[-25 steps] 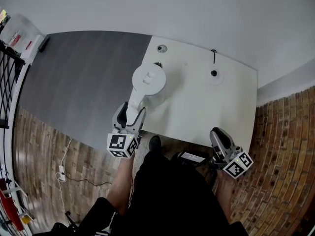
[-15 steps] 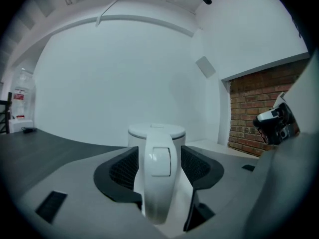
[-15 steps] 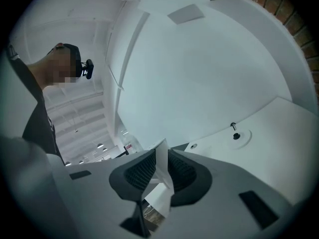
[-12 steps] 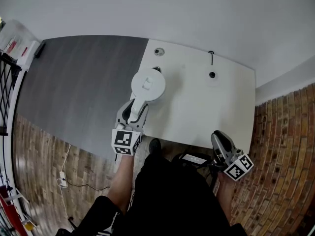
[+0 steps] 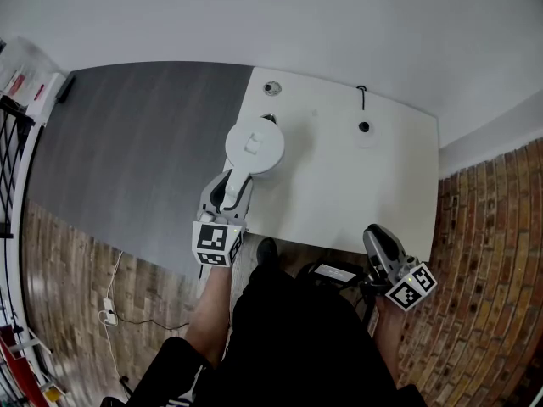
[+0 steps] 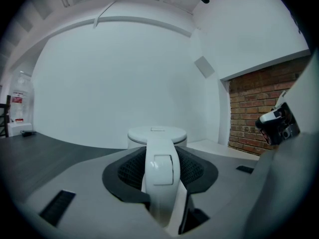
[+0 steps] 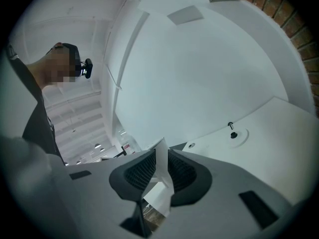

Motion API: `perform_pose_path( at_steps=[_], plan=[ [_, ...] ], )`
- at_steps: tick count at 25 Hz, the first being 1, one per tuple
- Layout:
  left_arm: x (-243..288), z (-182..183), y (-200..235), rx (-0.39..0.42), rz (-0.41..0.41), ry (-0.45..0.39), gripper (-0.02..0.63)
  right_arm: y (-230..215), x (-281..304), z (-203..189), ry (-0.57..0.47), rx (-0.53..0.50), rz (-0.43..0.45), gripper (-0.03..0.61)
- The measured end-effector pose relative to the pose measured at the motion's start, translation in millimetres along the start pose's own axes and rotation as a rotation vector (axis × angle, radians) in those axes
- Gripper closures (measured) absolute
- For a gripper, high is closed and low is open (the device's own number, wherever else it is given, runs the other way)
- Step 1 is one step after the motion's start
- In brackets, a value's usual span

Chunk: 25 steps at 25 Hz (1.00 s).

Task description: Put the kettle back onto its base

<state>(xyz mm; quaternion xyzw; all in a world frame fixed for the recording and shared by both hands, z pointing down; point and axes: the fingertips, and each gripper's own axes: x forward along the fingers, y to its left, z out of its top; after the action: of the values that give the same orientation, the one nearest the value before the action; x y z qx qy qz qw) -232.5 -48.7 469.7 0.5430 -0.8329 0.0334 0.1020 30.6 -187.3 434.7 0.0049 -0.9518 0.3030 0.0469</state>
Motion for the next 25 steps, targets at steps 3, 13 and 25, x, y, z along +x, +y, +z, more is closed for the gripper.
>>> perform_pose_path(
  at_steps=[3,13,25],
  plan=[
    [0,1,0,-0.008,-0.004,0.000,0.431,2,0,0,0.000,-0.002,-0.004,0.501],
    [11,44,5,-0.051,-0.083,-0.085,0.433,6,2,-3,-0.005,-0.007,-0.032,0.501],
    [33,58,-10,-0.093,-0.229,-0.089,0.434,2,-2,-1,-0.053,-0.004,-0.123,0.501]
  ],
)
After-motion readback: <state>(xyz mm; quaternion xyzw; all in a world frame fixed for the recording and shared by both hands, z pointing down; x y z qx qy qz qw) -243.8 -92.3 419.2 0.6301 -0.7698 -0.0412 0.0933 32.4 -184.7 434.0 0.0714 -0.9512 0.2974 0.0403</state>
